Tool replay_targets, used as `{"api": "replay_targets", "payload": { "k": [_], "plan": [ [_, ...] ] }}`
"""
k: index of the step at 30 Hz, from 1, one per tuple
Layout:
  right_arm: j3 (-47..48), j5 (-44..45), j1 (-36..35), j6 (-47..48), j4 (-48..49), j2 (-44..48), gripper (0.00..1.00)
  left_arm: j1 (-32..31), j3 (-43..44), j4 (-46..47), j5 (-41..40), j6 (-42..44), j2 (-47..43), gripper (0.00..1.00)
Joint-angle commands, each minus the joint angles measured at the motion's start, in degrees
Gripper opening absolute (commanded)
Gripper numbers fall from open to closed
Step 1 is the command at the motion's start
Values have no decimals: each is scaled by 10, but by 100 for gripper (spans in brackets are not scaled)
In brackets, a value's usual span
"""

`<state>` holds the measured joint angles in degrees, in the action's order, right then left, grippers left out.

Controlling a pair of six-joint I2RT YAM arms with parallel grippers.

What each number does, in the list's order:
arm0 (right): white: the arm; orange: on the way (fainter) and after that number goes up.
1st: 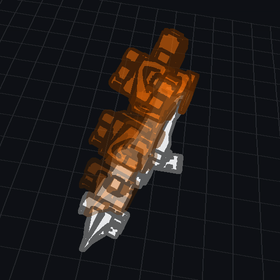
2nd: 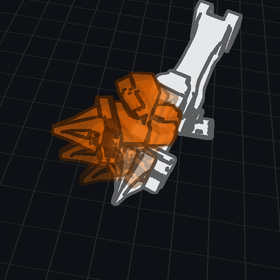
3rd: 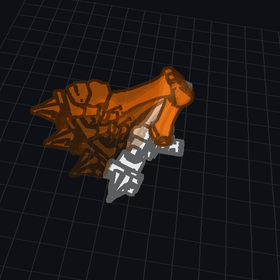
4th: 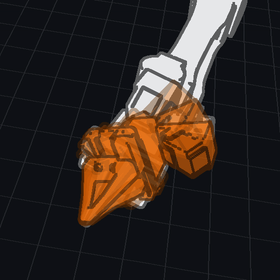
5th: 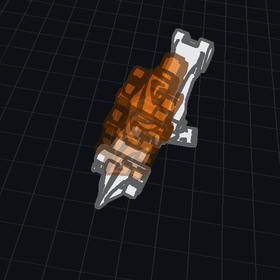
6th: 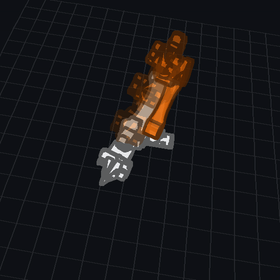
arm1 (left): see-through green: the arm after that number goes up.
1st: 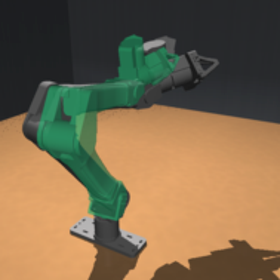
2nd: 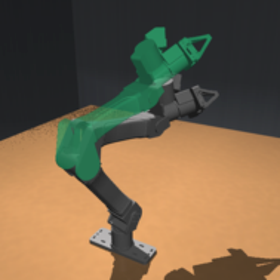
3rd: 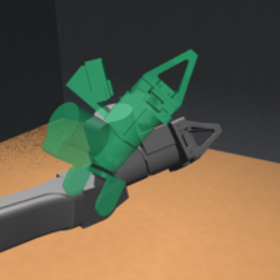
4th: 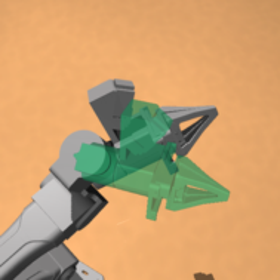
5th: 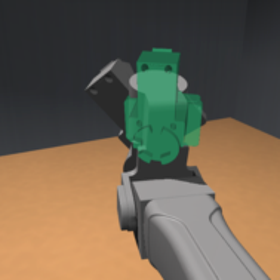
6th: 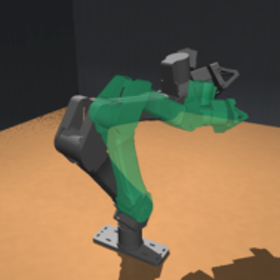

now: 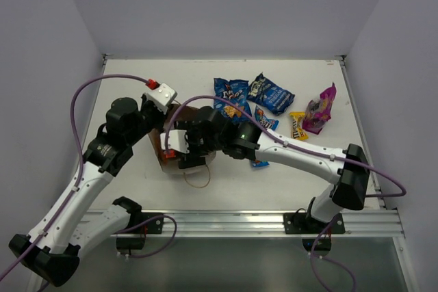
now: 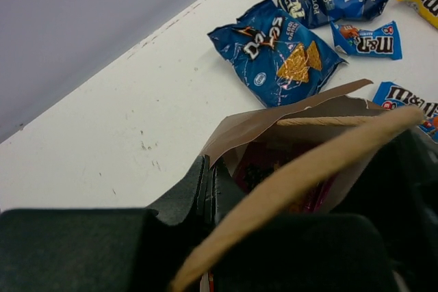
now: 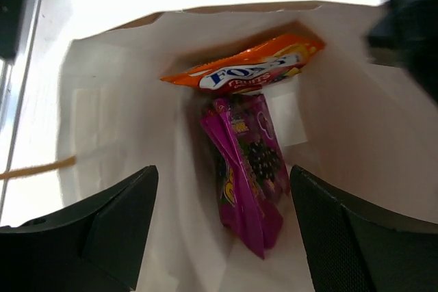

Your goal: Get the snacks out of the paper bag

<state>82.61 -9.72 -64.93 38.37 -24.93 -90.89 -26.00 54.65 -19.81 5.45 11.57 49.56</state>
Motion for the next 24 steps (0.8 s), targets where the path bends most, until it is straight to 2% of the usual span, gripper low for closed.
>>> {"api": "replay_targets", "payload": {
  "k": [1, 9, 18, 22, 24],
  "plan": [
    [29, 26, 0, 31, -6, -35, 80, 0, 22, 21, 45, -1, -15, 0],
    [5, 65, -1, 38, 18, -88, 81, -1, 25, 5, 61, -8, -4, 0],
    [-47, 134, 2, 58, 126, -127, 79, -1, 27, 0, 76, -7, -7, 0],
    [-49, 134, 7, 56, 145, -139, 65, -1, 30, -6, 72, -5, -10, 0],
    [-51, 129, 7, 53, 146, -132, 52, -1, 30, -8, 69, -4, -11, 0]
  ]
}}
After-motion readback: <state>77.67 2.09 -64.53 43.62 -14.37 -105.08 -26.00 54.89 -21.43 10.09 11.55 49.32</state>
